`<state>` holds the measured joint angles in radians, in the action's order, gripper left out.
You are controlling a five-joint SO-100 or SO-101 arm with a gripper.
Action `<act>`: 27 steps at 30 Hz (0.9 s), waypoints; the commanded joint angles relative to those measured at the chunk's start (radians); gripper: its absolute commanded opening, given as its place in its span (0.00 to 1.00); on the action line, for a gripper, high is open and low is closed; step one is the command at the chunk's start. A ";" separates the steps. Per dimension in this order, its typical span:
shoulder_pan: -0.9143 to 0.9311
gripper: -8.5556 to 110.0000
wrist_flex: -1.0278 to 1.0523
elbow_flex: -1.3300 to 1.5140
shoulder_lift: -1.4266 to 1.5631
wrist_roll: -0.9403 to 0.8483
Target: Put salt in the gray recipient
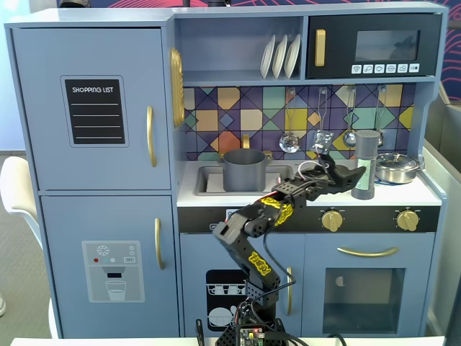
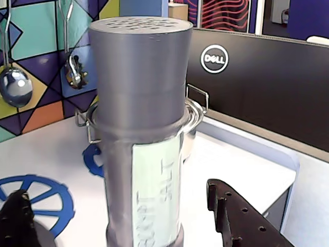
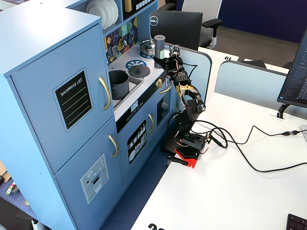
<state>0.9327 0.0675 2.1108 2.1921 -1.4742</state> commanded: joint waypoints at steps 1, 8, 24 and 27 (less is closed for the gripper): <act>0.014 0.49 -0.021 -0.166 -0.091 0.021; 0.005 0.49 -0.041 -0.334 -0.272 0.012; -0.038 0.43 -0.078 -0.617 -0.574 -0.025; -0.044 0.42 -0.086 -0.652 -0.604 -0.031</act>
<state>0.9004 0.0092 1.5647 1.5892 -1.4864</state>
